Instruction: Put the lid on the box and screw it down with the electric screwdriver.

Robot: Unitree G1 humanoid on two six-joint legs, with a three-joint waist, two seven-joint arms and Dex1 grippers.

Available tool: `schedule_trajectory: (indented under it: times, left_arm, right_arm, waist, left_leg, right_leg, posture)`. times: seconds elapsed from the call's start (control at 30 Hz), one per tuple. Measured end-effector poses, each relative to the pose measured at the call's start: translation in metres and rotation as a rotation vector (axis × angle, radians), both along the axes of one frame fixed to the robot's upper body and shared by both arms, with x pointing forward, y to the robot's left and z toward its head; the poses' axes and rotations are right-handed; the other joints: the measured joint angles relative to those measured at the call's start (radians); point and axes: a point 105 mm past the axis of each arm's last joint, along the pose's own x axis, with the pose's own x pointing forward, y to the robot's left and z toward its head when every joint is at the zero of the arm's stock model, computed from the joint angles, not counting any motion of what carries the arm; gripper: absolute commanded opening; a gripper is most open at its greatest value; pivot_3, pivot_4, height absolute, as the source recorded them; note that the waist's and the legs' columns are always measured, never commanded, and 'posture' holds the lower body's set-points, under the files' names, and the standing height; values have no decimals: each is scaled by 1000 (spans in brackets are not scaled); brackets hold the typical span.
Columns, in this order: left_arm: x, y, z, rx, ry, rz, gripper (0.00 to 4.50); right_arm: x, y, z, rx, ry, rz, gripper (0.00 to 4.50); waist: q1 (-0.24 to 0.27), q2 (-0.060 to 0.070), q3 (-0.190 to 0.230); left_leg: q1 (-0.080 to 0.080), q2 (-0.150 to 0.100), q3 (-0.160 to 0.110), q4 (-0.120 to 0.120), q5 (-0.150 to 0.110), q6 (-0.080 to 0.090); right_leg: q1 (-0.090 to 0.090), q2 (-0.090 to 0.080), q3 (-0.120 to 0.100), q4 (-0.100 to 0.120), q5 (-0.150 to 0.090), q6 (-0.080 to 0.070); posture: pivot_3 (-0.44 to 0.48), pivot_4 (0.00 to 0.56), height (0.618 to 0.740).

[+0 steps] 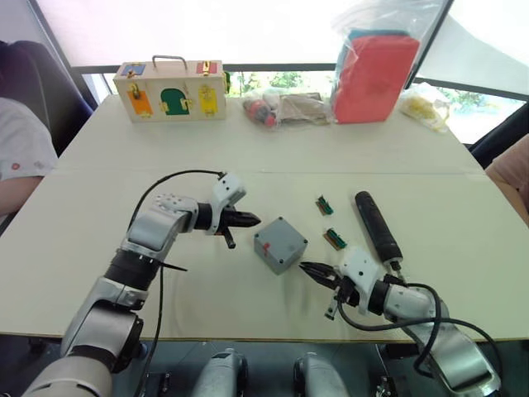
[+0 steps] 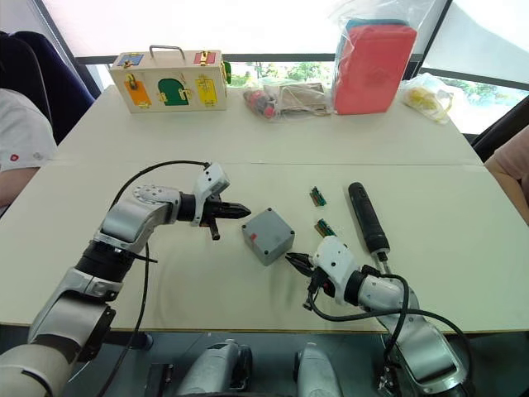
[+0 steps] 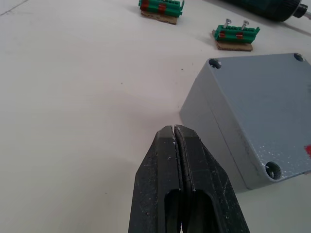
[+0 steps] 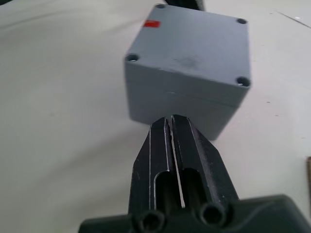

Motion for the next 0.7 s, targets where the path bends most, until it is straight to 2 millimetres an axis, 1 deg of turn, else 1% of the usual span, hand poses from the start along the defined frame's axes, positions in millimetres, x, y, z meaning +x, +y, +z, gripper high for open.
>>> schedule_trajectory:
  times: [0.1, 0.2, 0.23, 0.3, 0.47, 0.7]
  left_arm:
    - [-6, 0, -8, -1, 23, -8, 0]
    - [-17, 0, -22, 15, 72, -23, 0]
    - [-19, 0, -23, 19, 80, -24, 0]
    - [-25, 4, -24, 37, 86, -27, 0]
    - [-36, 5, -26, 40, 105, -26, 0]
    - [-37, 3, -20, 26, 90, -5, 0]
  right_arm:
    - [9, 0, 2, -6, -9, -14, 61]
    - [14, 2, -6, -31, 12, -13, 61]
    - [15, 2, -7, -34, 17, -16, 61]
    - [20, 2, -10, -43, 22, -19, 61]
    - [36, -2, -9, -69, 5, -29, 61]
    - [40, -4, -13, -79, 16, -12, 61]
  waist:
    - [0, 0, 0]
    - [0, 0, 0]
    - [0, 0, 0]
    - [-1, 0, 0]
    - [1, 0, 0]
    - [-1, 0, 0]
  left_leg:
    - [0, 0, 0, 0, 0, 0]
    - [0, 0, 0, 0, 0, 0]
    - [0, 0, 0, 0, 0, 0]
    - [0, 0, 0, 0, 0, 0]
    - [0, 0, 0, 0, 0, -1]
    - [0, 0, 0, 0, 0, -1]
  right_leg:
    - [0, 0, 0, 0, 0, 0]
    - [0, 0, 0, 0, 0, 0]
    - [0, 0, 0, 0, 0, 0]
    - [0, 0, 0, 0, 0, 0]
    - [0, -1, 0, 0, 0, 0]
    - [0, -1, 0, 0, 0, 0]
  posture:
    - [0, 150, 740]
    - [0, 150, 740]
    - [0, 150, 740]
    - [0, 150, 740]
    - [0, 150, 740]
    - [0, 150, 740]
